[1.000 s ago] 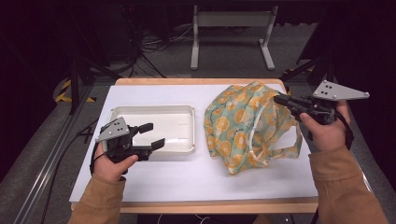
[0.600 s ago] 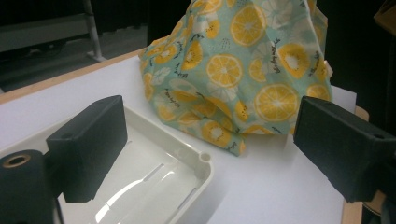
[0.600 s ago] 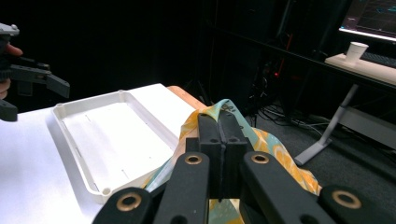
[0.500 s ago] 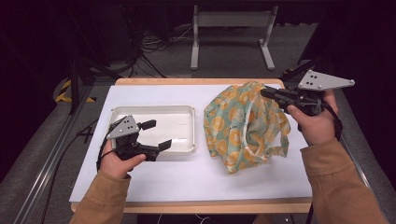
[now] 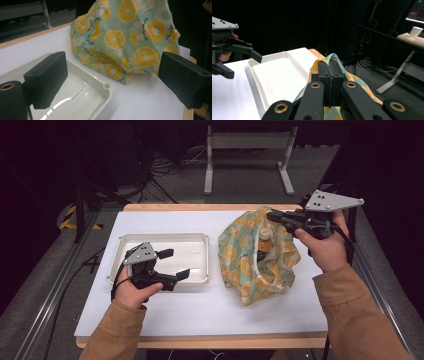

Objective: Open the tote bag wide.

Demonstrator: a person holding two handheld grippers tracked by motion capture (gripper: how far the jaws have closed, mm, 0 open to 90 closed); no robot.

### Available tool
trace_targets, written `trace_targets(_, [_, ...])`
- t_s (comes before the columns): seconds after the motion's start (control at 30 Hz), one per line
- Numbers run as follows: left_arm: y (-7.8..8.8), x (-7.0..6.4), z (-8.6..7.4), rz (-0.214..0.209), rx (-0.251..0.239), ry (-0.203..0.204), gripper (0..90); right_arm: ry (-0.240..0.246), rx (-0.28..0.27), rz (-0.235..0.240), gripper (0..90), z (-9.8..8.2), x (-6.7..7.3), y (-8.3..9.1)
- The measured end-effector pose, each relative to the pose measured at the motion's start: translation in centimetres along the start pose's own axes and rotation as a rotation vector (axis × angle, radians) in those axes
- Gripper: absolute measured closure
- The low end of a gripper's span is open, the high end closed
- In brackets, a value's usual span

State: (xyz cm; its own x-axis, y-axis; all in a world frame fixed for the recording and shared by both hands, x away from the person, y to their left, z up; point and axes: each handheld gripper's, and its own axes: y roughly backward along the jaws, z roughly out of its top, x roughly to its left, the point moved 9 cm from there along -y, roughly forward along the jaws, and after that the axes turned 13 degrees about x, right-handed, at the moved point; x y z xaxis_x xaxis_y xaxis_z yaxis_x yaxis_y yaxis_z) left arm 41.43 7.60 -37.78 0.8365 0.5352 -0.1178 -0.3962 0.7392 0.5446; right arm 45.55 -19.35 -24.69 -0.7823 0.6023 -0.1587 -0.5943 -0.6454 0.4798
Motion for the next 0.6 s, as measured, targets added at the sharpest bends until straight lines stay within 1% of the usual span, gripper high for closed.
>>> trace_targets(0.1, [-0.4, -0.3, 0.3, -0.012, 0.008, -0.001, 10.3, -0.001, 0.001, 0.008, 90.0, 0.2, 0.2, -0.4])
trace_targets(0.13, [-0.6, -0.4, 0.3, -0.025, 0.011, 0.006, 11.7, -0.001, 0.001, 0.01, 90.0, 0.3, 0.3, -0.5])
trace_targets(0.17, [-0.7, -0.5, 0.5, -0.033, 0.011, 0.001, 13.9, -0.001, 0.001, 0.014, 90.0, 0.4, 0.3, -0.6])
trace_targets(0.23, [-1.0, -0.6, 0.7, -0.035, 0.013, 0.0, 14.8, 0.001, -0.001, 0.02, 90.0, 0.7, 0.5, -0.9])
trace_targets(0.27, [-1.2, -0.6, 0.7, -0.032, 0.016, -0.008, 15.1, 0.002, -0.003, 0.024, 90.0, 0.8, 0.5, -1.0])
trace_targets(0.33, [-1.7, -0.8, 1.1, -0.038, 0.013, -0.012, 15.4, 0.003, -0.007, 0.032, 90.0, 1.0, 0.8, -1.2])
trace_targets(0.4, [-2.0, -1.1, 1.6, -0.047, 0.01, -0.016, 15.9, 0.005, -0.008, 0.041, 90.0, 1.1, 1.0, -1.5])
trace_targets(0.43, [-2.3, -1.3, 1.8, -0.056, 0.011, -0.024, 16.5, 0.004, -0.009, 0.043, 90.0, 1.1, 1.1, -1.6])
trace_targets(0.47, [-2.3, -1.3, 1.8, -0.056, 0.011, -0.024, 18.6, 0.004, -0.009, 0.043, 90.0, 1.1, 1.1, -1.6])
trace_targets(0.53, [-2.7, -1.7, 2.4, -0.076, 0.005, -0.031, 19.9, 0.008, -0.005, 0.051, 90.0, 1.2, 1.3, -1.9])
trace_targets(0.6, [-3.1, -2.0, 2.9, -0.079, 0.005, -0.052, 20.1, 0.013, -0.009, 0.056, 90.0, 1.3, 1.5, -2.2])
